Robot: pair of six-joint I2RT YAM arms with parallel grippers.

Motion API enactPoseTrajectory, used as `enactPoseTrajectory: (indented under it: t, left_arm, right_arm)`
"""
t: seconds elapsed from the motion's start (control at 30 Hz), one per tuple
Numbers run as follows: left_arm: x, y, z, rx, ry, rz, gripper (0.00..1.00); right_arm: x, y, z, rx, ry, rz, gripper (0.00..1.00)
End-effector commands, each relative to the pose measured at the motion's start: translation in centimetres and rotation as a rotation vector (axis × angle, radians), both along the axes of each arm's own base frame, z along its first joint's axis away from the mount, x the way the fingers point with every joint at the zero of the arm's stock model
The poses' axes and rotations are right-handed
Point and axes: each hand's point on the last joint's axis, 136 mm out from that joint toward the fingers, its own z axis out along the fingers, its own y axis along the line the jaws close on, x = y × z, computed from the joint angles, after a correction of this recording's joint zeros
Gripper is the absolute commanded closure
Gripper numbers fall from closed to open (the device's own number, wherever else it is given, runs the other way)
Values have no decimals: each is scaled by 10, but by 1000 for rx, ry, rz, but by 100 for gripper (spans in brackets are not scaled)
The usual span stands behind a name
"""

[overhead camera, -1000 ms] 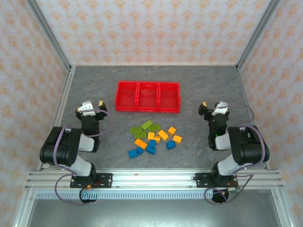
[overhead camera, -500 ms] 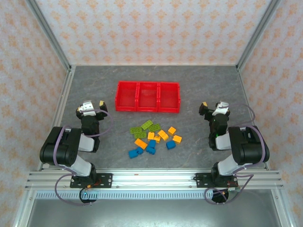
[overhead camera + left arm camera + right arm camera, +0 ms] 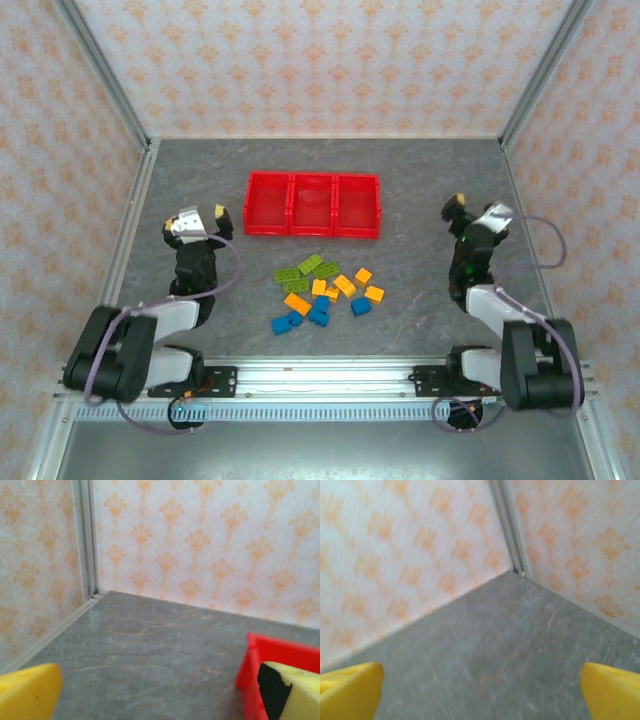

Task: Sort the legos into containers by color
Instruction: Pick up the lego from the center of the table.

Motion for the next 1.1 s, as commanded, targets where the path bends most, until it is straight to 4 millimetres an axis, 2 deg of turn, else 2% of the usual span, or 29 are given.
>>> enactPoseTrajectory:
  t: [0.0,0.07,0.1,0.2,0.27,0.4,0.47,0.57,0.67,0.77,0.9,1.07]
  left_arm:
    - [2,3,20,-211,77,50,1]
    - [2,-11,32,-312,123,-18,1]
    - [1,-21,37,-355,149,-75,1]
    - [-10,-52,41,-456,263,-223,1]
    - [-24,-63,37,-494,334,-272,1]
    - [-60,-76,23,-496,454,-360,1]
    - [-76,-78,17,-476,486,-382,1]
    - [-90,-71,11,-459,478,-362,1]
    - [-92,-76,24,-454,433,-408,1]
    - [-91,-73,17,-454,447,-384,1]
    - [-87,-81,10,-453,478,-422,1]
    - [-85,-88,7,-453,493,-457,1]
  right_arm:
    - [-4,4,-3,166,178,7,0]
    - [3,35,3,243,246,173,0]
    - [6,57,5,283,283,291,0]
    - [-2,111,-3,416,419,545,2]
    - [-14,141,-22,418,574,636,2]
    - [-45,202,-55,249,823,746,3]
    - [-60,220,-72,179,903,771,3]
    - [-78,237,-101,109,1020,813,5]
    - [-91,247,-130,44,1129,845,8]
    - [-99,253,-150,-35,1219,847,10]
    - [-103,262,-165,-82,1275,864,16]
    - [-103,267,-172,-95,1292,864,20]
